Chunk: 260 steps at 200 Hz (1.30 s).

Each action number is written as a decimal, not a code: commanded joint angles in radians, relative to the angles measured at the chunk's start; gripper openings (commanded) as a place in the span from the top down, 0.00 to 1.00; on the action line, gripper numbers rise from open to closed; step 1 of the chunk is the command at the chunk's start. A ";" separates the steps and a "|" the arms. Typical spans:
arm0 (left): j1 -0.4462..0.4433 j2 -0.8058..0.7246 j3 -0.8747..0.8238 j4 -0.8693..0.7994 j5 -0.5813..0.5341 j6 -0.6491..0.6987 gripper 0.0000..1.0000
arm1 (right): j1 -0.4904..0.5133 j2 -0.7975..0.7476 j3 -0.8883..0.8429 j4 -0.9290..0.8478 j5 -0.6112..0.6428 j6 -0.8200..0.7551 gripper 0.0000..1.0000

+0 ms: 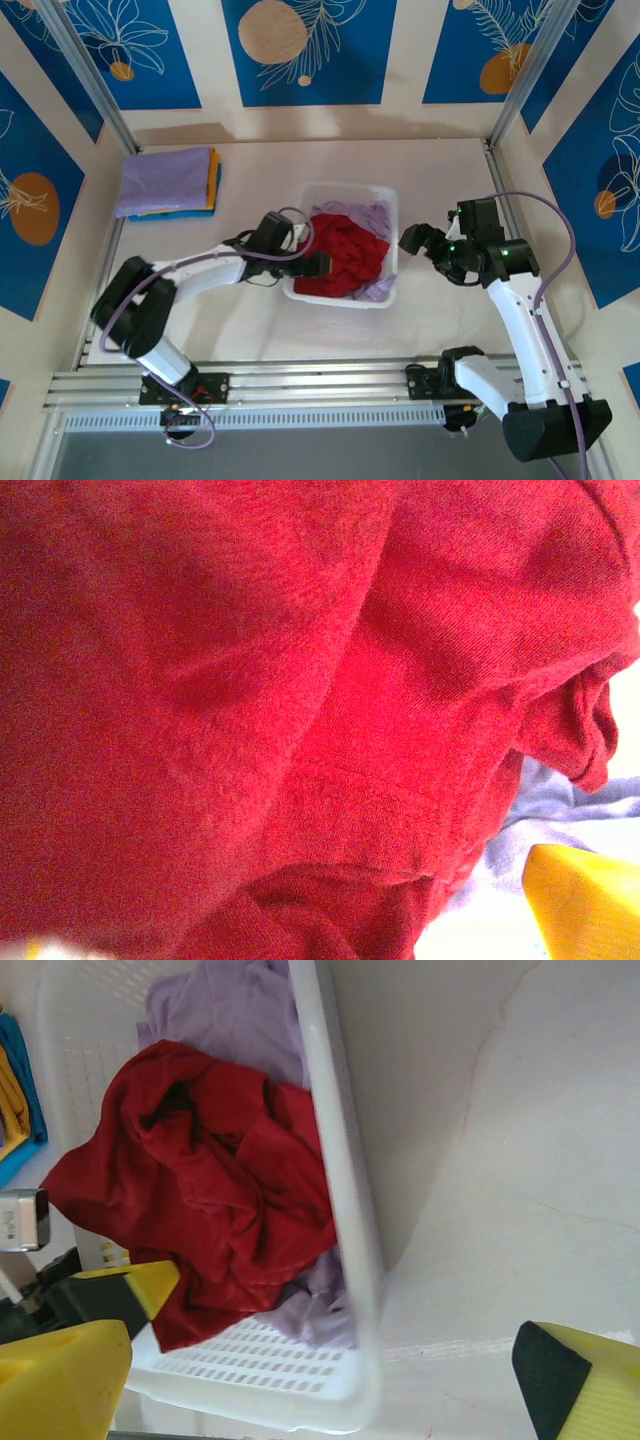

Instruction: Fold and stack the t-shirts

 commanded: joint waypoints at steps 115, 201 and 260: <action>-0.189 0.329 0.534 -0.006 -0.167 -0.026 0.01 | -0.153 0.088 0.071 -0.071 -0.060 -0.115 0.01; -0.050 -0.066 0.241 -0.212 -0.254 0.084 0.01 | -0.055 0.232 0.007 0.072 0.034 -0.052 0.01; 0.028 -0.237 0.017 -0.218 -0.228 0.017 0.01 | -0.101 0.482 0.019 0.136 0.083 -0.084 0.01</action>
